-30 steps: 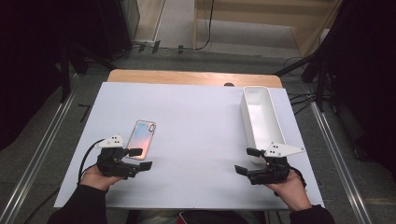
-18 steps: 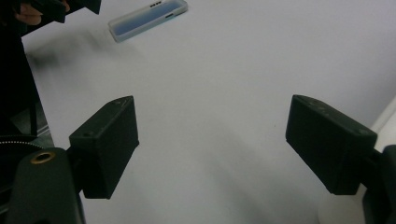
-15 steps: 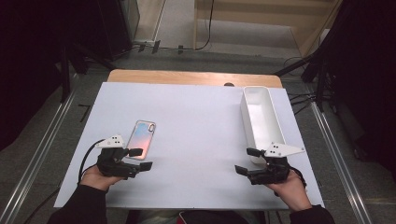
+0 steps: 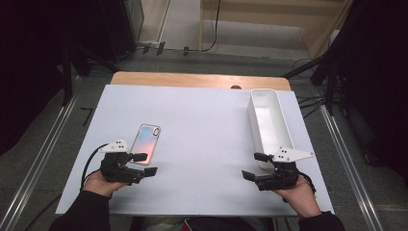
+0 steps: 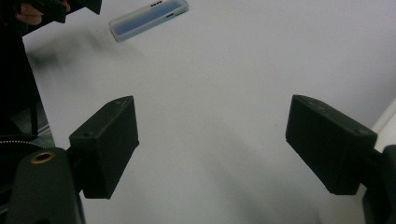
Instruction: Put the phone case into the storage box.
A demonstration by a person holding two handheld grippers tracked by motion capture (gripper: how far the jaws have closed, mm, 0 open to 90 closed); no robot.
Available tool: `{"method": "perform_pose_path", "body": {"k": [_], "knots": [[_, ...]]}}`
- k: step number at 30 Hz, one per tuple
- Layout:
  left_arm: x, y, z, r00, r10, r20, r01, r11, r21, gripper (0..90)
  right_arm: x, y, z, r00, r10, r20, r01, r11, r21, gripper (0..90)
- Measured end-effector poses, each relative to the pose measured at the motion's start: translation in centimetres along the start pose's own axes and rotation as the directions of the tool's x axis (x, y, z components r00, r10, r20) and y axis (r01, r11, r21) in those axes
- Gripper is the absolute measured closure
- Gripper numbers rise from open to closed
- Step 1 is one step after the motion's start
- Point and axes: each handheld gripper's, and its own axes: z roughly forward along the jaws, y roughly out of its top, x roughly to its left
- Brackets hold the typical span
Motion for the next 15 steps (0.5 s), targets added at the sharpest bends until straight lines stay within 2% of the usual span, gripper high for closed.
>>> {"method": "perform_pose_path", "body": {"k": [2, 8, 12, 15], "knots": [[-0.02, 0.06, 0.06, 0.9998, -0.017, -0.006, 0.017, 0.9998, 0.01, 24.9, 0.0, 0.0, 0.0, 1.0, 0.0, 0.0, 0.0, 1.0, 0.0, 15.8], [-0.05, 0.08, 0.1, 0.9999, -0.006, -0.014, 0.006, 0.9998, 0.018, 24.9, 0.02, 0.0, -0.02, 1.0, 0.0, 0.001, 0.0, 1.0, 0.001, 15.8], [-0.06, 0.11, 0.11, 0.9998, -0.01, -0.019, 0.011, 0.9999, 0.005, 25.0, 0.02, 0.0, -0.03, 1.0, 0.0, 0.002, 0.0, 1.0, 0.002, 15.8], [-0.14, 0.3, 0.32, 0.9995, 0.006, -0.031, -0.006, 1.0, -0.005, 25.0, 0.02, 0.0, -0.01, 1.0, -0.004, 0.0, 0.004, 1.0, 0.002, 15.8]]}}
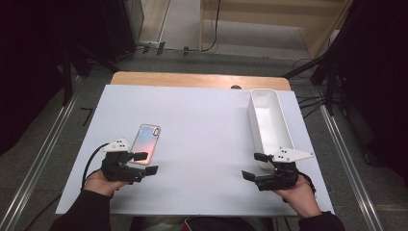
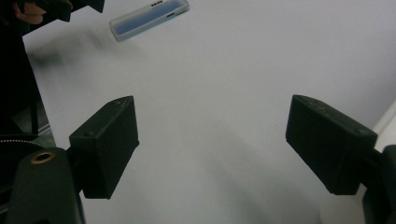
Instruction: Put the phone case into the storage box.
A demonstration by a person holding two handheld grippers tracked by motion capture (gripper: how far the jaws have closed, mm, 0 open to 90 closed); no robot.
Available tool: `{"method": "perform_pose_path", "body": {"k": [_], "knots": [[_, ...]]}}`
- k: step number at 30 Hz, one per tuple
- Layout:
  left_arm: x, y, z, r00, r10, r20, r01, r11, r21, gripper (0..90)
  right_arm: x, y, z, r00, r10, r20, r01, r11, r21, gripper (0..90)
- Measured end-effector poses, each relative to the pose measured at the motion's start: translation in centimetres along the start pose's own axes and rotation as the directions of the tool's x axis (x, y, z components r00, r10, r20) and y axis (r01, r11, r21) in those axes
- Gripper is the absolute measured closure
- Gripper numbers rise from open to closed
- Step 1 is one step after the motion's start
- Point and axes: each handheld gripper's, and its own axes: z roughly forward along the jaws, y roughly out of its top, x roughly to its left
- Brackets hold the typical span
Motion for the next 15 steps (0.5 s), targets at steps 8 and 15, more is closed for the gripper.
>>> {"method": "perform_pose_path", "body": {"k": [8, 15], "knots": [[0.05, 0.59, 0.84, 0.9998, -0.01, -0.015, 0.01, 0.9999, -0.004, 25.0, 0.0, 0.01, 0.02, 1.0, -0.002, -0.004, 0.002, 1.0, 0.0, 15.8], [0.65, 0.85, 0.77, 0.998, -0.051, -0.037, 0.05, 0.9986, -0.014, 24.9, 0.02, 0.01, 0.02, 1.0, -0.004, -0.005, 0.004, 1.0, 0.0, 15.8]]}}
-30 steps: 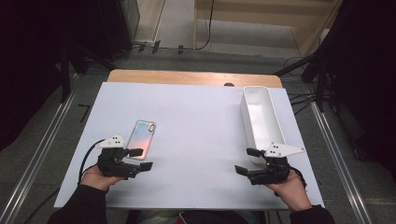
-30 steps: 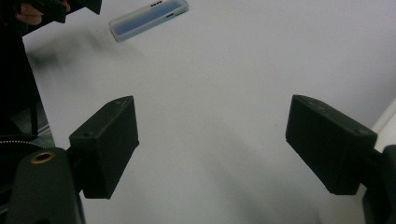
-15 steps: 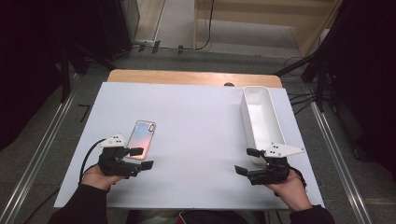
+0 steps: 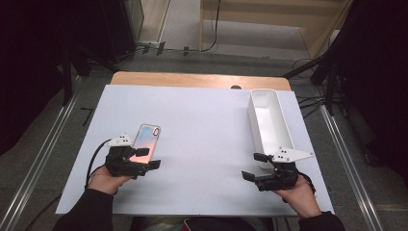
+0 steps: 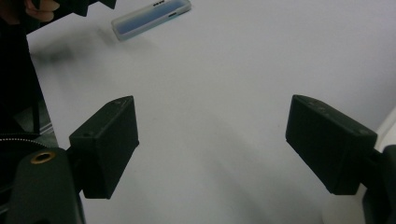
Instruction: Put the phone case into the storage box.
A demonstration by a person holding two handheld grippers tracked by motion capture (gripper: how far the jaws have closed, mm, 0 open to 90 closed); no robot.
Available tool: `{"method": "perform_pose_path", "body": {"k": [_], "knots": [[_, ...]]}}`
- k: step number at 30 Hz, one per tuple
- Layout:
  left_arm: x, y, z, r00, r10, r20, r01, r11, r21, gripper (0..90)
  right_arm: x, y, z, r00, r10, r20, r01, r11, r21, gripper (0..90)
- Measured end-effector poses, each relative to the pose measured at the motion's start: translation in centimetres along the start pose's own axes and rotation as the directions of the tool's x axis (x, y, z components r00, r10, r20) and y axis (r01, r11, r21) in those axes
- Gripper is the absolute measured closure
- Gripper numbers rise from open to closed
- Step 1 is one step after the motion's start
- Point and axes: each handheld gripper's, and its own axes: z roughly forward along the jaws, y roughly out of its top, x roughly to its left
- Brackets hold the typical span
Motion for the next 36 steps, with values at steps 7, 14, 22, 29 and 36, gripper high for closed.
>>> {"method": "perform_pose_path", "body": {"k": [7, 14, 22, 29, 36], "knots": [[0.7, 0.5, 0.2, 0.9974, -0.018, -0.07, 0.017, 0.9997, -0.018, 24.9, 0.0, 0.0, 0.1, 0.9999, 0.009, -0.004, -0.009, 1.0, -0.001, 15.8], [1.3, 0.8, 0.4, 0.9924, -0.054, -0.111, 0.05, 0.9982, -0.033, 24.8, 0.0, 0.0, 0.1, 0.9999, 0.011, -0.005, -0.011, 1.0, 0.0, 15.8], [1.7, 1.6, 1.0, 0.9807, -0.039, -0.191, 0.036, 0.9991, -0.02, 21.8, -0.1, 0.0, 0.0, 0.9999, 0.011, -0.005, -0.011, 1.0, -0.003, 15.8], [1.8, 2.3, 1.4, 0.9757, -0.045, -0.215, 0.039, 0.9987, -0.034, 19.9, 0.0, 0.0, 0.0, 0.9999, 0.01, -0.003, -0.01, 1.0, -0.001, 15.8], [2.0, 2.7, 1.6, 0.9676, -0.051, -0.247, 0.042, 0.9983, -0.04, 19.4, 0.0, 0.0, 0.0, 1.0, 0.008, -0.002, -0.008, 1.0, -0.002, 15.8]]}}
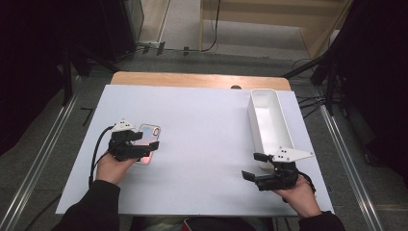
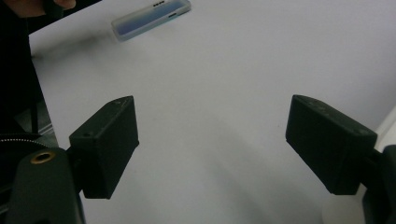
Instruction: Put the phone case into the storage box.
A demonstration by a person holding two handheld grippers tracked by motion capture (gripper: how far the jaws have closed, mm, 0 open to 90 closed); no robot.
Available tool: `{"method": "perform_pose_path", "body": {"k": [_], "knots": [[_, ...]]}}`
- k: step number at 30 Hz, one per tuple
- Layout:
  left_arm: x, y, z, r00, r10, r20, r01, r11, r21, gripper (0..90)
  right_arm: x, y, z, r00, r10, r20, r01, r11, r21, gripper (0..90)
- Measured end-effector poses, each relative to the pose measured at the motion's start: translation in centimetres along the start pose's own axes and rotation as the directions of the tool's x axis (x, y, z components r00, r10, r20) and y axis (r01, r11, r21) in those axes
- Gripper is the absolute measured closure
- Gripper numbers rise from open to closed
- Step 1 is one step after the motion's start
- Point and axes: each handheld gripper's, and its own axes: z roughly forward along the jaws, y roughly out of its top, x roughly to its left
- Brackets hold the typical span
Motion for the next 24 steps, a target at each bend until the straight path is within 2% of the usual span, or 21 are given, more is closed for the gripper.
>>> {"method": "perform_pose_path", "body": {"k": [1, 3, 5, 7, 9, 11, 12, 14, 16, 17, 20, 23, 24], "knots": [[0.1, 0.1, 0.1, 0.9999, -0.012, 0.002, 0.012, 0.9999, 0.003, 16.1, 0.0, 0.0, 0.0, 1.0, 0.002, -0.003, -0.002, 1.0, 0.002, 15.8], [0.3, 0.2, 0.3, 0.9995, -0.031, 0.011, 0.031, 0.9995, -0.001, 16.1, 0.0, 0.0, 0.0, 1.0, 0.002, -0.004, -0.002, 1.0, 0.002, 15.8], [0.3, 0.3, 0.3, 0.9993, -0.037, 0.006, 0.037, 0.9993, -0.001, 12.7, 0.0, 0.0, 0.0, 1.0, 0.001, -0.002, -0.001, 1.0, 0.002, 15.8], [0.6, 0.4, 0.5, 0.9978, -0.065, -0.015, 0.064, 0.9978, -0.013, 10.5, 0.0, 0.0, 0.0, 1.0, 0.001, 0.0, -0.001, 1.0, 0.001, 15.8], [0.8, 0.5, 0.7, 0.9956, -0.093, -0.012, 0.093, 0.9957, 0.006, 0.3, 0.0, 0.0, 0.0, 1.0, 0.003, -0.001, -0.003, 1.0, 0.0, 15.8], [1.0, 0.5, 0.8, 0.9939, -0.111, -0.007, 0.111, 0.9937, 0.016, 0.0, 0.0, 0.0, 0.0, 1.0, 0.004, -0.005, -0.004, 1.0, 0.001, 15.8], [1.0, 0.6, 0.9, 0.9943, -0.106, -0.013, 0.106, 0.9942, 0.015, 0.0, 0.0, 0.0, 0.0, 1.0, 0.003, -0.006, -0.003, 1.0, 0.001, 15.8], [0.9, 0.7, 0.9, 0.995, -0.087, -0.048, 0.088, 0.996, 0.015, 0.0, 0.0, 0.0, 0.0, 1.0, -0.001, -0.004, 0.001, 1.0, 0.0, 15.8], [0.9, 0.9, 1.0, 0.9926, -0.08, -0.091, 0.081, 0.9967, 0.004, 0.0, 0.0, 0.0, 0.0, 1.0, -0.002, -0.003, 0.002, 1.0, 0.0, 15.8], [1.0, 0.9, 1.0, 0.9919, -0.083, -0.096, 0.083, 0.9965, 0.0, 0.0, 0.0, 0.0, 0.0, 1.0, 0.001, -0.003, -0.001, 1.0, -0.001, 15.8], [1.2, 1.0, 1.3, 0.9838, -0.104, -0.146, 0.103, 0.9945, -0.018, 0.0, 0.0, 0.0, 0.0, 1.0, 0.003, -0.004, -0.003, 1.0, -0.001, 15.8], [1.6, 1.0, 1.4, 0.978, -0.122, -0.169, 0.119, 0.9925, -0.026, 0.0, 0.0, 0.0, 0.0, 1.0, -0.002, -0.003, 0.002, 1.0, 0.0, 15.8], [1.6, 1.0, 1.4, 0.978, -0.122, -0.169, 0.119, 0.9925, -0.026, 0.0, 0.0, 0.0, 0.0, 1.0, -0.002, -0.003, 0.002, 1.0, 0.0, 15.8]]}}
